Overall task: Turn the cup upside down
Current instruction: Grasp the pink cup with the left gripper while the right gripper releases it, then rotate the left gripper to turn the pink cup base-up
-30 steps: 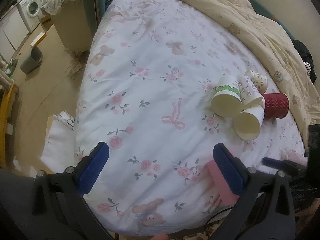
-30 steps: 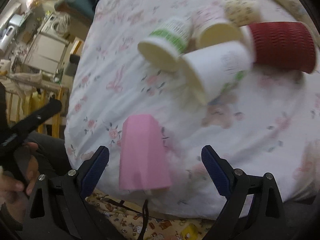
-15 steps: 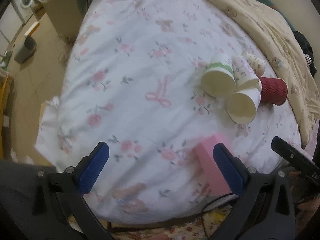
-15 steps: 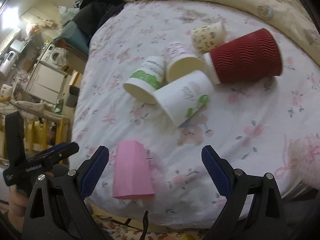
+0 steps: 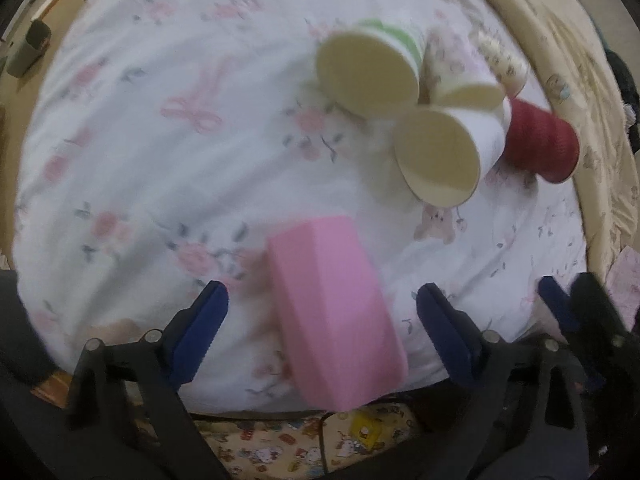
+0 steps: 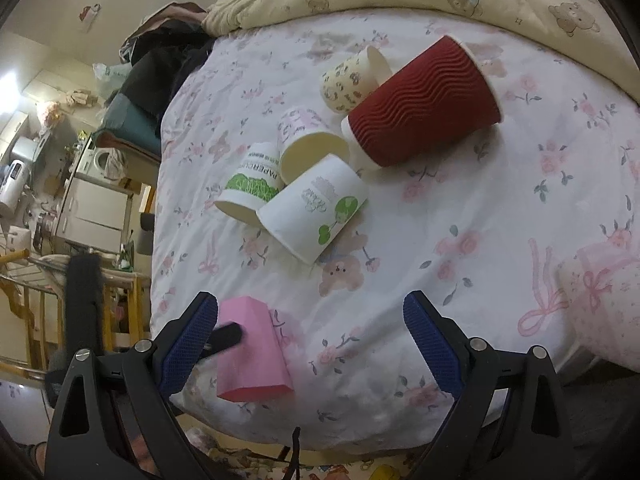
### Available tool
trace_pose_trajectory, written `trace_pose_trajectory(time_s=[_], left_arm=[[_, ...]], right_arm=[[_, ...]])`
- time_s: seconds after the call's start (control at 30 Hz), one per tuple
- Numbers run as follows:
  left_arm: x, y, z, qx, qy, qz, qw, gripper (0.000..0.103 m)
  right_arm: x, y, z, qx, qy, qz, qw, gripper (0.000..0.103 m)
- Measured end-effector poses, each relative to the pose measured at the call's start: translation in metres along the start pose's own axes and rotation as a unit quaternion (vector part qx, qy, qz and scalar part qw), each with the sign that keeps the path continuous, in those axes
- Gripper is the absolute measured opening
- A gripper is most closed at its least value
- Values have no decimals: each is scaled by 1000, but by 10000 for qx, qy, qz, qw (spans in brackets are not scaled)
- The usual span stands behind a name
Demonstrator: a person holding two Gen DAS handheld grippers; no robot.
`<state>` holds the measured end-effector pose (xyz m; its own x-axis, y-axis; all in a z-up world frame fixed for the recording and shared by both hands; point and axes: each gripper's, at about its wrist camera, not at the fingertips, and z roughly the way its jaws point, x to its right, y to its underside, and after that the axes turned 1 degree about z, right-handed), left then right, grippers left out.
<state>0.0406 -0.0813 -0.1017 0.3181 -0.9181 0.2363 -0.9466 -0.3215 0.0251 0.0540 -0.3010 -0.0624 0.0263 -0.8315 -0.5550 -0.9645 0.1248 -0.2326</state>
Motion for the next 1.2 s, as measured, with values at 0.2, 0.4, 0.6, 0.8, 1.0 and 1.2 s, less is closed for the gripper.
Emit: trace_pose_trajectory(time_s=[0.2,0.4,0.6,0.8,1.0,1.2], left_arm=[[15,-1,18,-128,-243,87,9996,83],[22,-4,27,-269,-332,231,9988,58],[21,-3,17,-60,-232,347,9991,55],[16,-3,2,88,-99,478,9988,55],[6,-14,-30,385,29,606,9974,55],[-20,-35,-67,858,103,602,9944,55]], right_arm=[[5,-2,-4,55,-190,143,9997,97],[3,-2,-5,58,-244,132,9996,97],[0,-2,-5,73,-278,92,9995,97],[-2,-3,-2,43,-226,57,9997,97],[-4,-3,3,-9,-163,-2,9999,97],[-17,-2,7,19,-62,-241,9997,97]])
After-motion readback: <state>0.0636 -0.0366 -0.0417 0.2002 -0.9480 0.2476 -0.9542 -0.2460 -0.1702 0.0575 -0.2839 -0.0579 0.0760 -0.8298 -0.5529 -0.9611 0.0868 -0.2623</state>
